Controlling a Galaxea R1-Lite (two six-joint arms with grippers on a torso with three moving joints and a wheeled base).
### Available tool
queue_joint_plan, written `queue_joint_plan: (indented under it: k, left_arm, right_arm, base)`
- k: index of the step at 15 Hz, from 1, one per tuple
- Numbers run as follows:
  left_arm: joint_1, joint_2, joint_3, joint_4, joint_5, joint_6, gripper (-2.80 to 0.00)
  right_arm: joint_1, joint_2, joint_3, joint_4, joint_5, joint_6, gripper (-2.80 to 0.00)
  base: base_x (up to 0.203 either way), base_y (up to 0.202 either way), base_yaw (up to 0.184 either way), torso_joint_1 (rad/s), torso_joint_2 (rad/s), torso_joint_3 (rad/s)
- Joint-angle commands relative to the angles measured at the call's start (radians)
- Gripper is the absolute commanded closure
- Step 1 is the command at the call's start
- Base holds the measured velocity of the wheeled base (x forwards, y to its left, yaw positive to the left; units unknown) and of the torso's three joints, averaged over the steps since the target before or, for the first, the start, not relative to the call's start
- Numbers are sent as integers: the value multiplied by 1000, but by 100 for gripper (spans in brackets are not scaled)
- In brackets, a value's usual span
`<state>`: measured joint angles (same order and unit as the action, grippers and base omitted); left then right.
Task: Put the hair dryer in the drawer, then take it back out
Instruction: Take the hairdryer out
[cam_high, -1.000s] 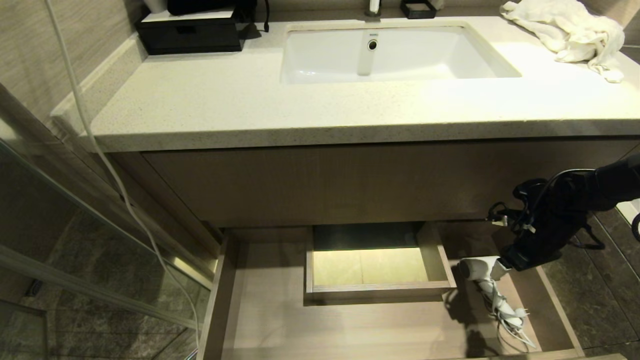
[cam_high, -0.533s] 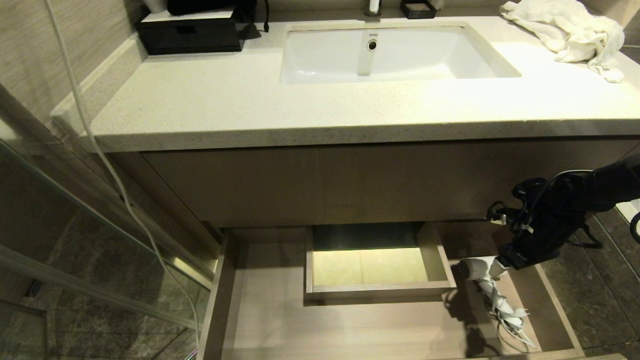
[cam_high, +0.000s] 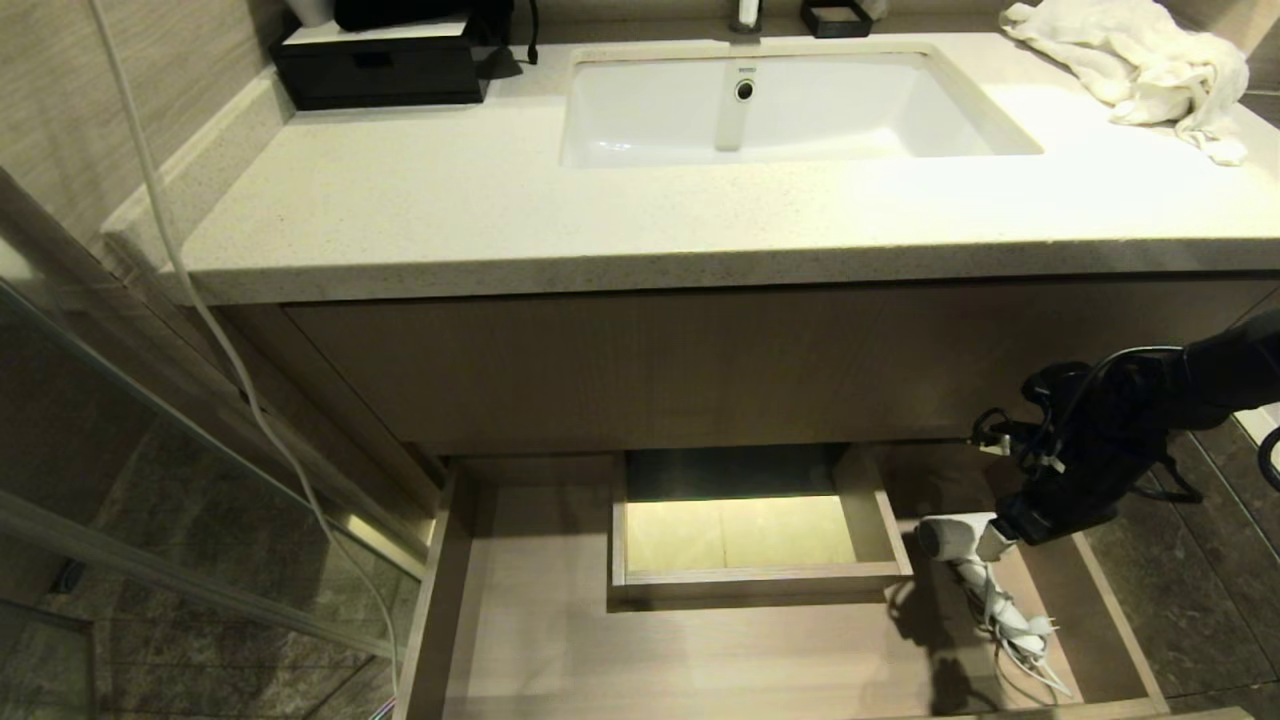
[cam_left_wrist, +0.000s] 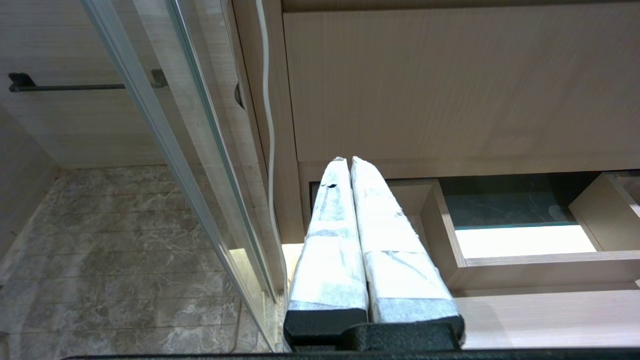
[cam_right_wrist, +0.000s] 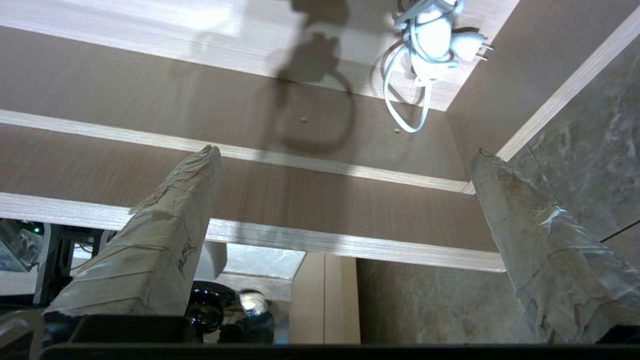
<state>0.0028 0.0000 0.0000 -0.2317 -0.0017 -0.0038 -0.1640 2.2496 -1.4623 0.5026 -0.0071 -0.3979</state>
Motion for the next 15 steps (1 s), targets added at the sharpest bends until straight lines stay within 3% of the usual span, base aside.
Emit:
queue_joint_plan:
  k: [1,15]
  left_arm:
    - [-1,0,40,-1,0,-2,0]
    - [0,0,40,-1,0,-1,0]
  right_arm:
    - [0,1,5,-7,-1,-2,-280]
    - [-5,10,-1,-21,-2,-4,-280]
  base:
    - [0,0,0,2,4,-32]
    - [0,0,0,2,3,-138]
